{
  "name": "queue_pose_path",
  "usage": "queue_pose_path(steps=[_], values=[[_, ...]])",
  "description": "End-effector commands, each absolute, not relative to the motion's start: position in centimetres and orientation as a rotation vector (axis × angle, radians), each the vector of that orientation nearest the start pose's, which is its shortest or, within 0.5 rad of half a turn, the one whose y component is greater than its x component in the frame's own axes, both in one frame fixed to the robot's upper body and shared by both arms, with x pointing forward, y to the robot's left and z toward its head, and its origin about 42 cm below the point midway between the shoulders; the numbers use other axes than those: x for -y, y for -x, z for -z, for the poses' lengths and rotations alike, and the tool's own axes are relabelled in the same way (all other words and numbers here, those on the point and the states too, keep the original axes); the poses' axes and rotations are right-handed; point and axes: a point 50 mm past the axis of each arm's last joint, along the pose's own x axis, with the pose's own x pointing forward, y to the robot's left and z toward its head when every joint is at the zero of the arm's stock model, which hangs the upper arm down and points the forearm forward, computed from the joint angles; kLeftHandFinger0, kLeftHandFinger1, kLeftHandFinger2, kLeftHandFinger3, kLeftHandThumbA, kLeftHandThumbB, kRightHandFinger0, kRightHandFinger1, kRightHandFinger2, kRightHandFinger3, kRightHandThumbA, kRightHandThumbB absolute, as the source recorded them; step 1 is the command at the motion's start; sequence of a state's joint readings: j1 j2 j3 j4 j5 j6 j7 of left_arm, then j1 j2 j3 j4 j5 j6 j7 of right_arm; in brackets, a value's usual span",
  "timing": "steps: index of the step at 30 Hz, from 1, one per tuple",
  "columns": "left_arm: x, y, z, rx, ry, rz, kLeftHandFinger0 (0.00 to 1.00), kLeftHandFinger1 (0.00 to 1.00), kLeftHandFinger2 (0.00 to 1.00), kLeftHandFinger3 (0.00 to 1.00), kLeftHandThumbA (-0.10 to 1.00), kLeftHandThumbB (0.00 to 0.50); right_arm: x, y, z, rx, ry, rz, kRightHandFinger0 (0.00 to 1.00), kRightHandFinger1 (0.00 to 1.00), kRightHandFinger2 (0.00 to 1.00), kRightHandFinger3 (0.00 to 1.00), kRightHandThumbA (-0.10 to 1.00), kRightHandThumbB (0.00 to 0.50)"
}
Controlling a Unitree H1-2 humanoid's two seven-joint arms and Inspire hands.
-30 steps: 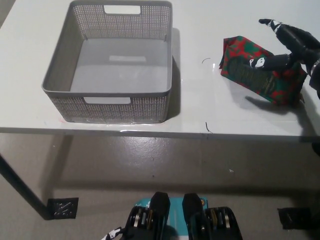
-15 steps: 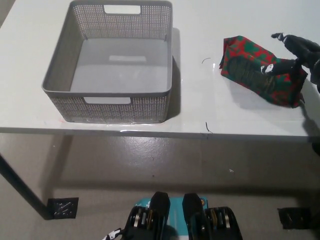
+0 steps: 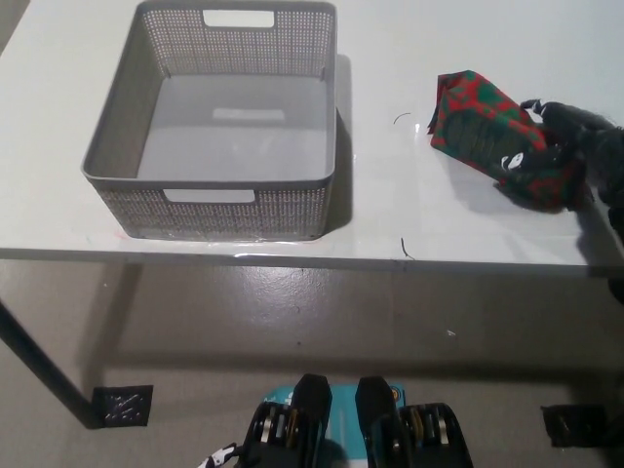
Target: Use the right hand to pick up a bag of coffee beans on the right hand side and place it into a container on the left hand side
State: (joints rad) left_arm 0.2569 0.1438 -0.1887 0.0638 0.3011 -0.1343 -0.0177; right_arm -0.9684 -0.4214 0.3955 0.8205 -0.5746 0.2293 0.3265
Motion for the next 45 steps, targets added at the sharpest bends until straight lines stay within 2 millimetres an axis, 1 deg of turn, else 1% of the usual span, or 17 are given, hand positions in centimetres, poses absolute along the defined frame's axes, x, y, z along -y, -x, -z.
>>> queue_pose_path(steps=[1,8,10,11,12,13,14,15,16,17,18,19,20,21,31,41,45], values=[[-21.9,-18.3,-3.6,-0.107,-0.403,0.236,1.0,1.0,1.0,1.0,1.0,0.328,27.2,-55.1,-24.6,-0.222,1.164,-0.283,1.0,1.0,1.0,1.0,0.79,0.5],[-21.8,-18.8,-3.9,-0.097,-0.406,0.232,1.0,1.0,1.0,1.0,1.0,0.327,27.1,-54.9,-21.4,-0.277,1.156,-0.301,1.0,1.0,1.0,1.0,0.78,0.5],[-21.8,-18.8,-3.9,-0.093,-0.405,0.231,1.0,1.0,1.0,1.0,1.0,0.323,27.0,-54.8,-21.0,-0.278,1.151,-0.296,1.0,1.0,1.0,1.0,0.74,0.5],[-21.9,-19.0,-4.0,-0.086,-0.411,0.23,1.0,1.0,1.0,1.0,1.0,0.319,26.8,-54.9,-20.9,-0.275,1.137,-0.279,1.0,1.0,1.0,1.0,0.66,0.5],[-22.0,-19.0,-4.0,-0.086,-0.411,0.23,1.0,1.0,1.0,1.0,1.0,0.318,26.8,-54.9,-20.9,-0.27,1.125,-0.271,1.0,1.0,1.0,1.0,0.58,0.463],[-21.9,-19.0,-4.0,-0.09,-0.41,0.23,1.0,1.0,1.0,1.0,1.0,0.326,27.1,-55.0,-20.7,-0.227,1.113,-0.221,0.94,0.98,1.0,1.0,0.41,0.406],[-21.9,-19.1,-4.1,-0.088,-0.41,0.229,1.0,1.0,1.0,1.0,1.0,0.327,27.1,-55.1,-20.8,-0.22,1.112,-0.215,0.8,0.9,0.98,1.0,0.41,0.408],[-21.9,-19.2,-4.1,-0.087,-0.409,0.229,1.0,1.0,1.0,1.0,1.0,0.325,27.2,-55.1,-20.7,-0.183,1.116,-0.181,0.54,0.65,0.75,0.85,0.29,0.362],[-21.9,-19.2,-4.1,-0.086,-0.405,0.229,1.0,1.0,1.0,1.0,1.0,0.327,27.3,-55.0,-20.5,-0.094,1.123,-0.084,0.11,0.22,0.36,0.43,-0.07,0.248],[-21.9,-19.9,-4.4,-0.072,-0.406,0.226,1.0,1.0,1.0,1.0,1.0,0.327,27.2,-55.2,-21.1,-0.032,1.088,-0.04,0.03,0.29,0.58,0.51,-0.1,0.146],[-21.9,-19.9,-4.4,-0.072,-0.404,0.226,1.0,1.0,1.0,1.0,1.0,0.327,27.2,-55.2,-21.1,-0.021,1.071,-0.023,0.03,0.38,0.72,0.61,-0.1,0.096],[-21.9,-19.9,-4.4,-0.076,-0.404,0.226,1.0,1.0,1.0,1.0,1.0,0.327,27.2,-55.2,-21.2,-0.011,1.065,-0.012,0.14,0.61,1.0,0.92,-0.1,0.101],[-21.9,-19.9,-4.4,-0.078,-0.404,0.226,1.0,1.0,1.0,1.0,1.0,0.326,27.1,-55.2,-21.3,0.014,1.056,0.001,0.14,0.64,1.0,1.0,-0.1,0.103],[-22.1,-20.0,-4.5,-0.078,-0.403,0.22,1.0,1.0,1.0,1.0,1.0,0.326,26.8,-55.3,-21.6,0.054,1.052,0.01,0.16,0.69,1.0,1.0,-0.1,0.11],[-21.9,-18.0,-3.6,-0.105,-0.398,0.227,1.0,1.0,1.0,1.0,1.0,0.328,27.1,-54.4,-20.3,0.139,0.992,0.035,0.17,0.68,0.97,1.0,-0.1,0.134],[-22.0,-17.6,-3.4,-0.124,-0.395,0.231,1.0,1.0,1.0,1.0,1.0,0.332,26.3,-54.8,-23.4,0.274,0.888,0.088,0.09,0.56,0.91,1.0,-0.1,0.165],[-22.0,-17.5,-3.4,-0.13,-0.389,0.234,1.0,1.0,1.0,1.0,1.0,0.336,25.8,-55.1,-26.0,0.328,0.878,0.104,0.1,0.56,0.93,0.99,-0.1,0.168]])
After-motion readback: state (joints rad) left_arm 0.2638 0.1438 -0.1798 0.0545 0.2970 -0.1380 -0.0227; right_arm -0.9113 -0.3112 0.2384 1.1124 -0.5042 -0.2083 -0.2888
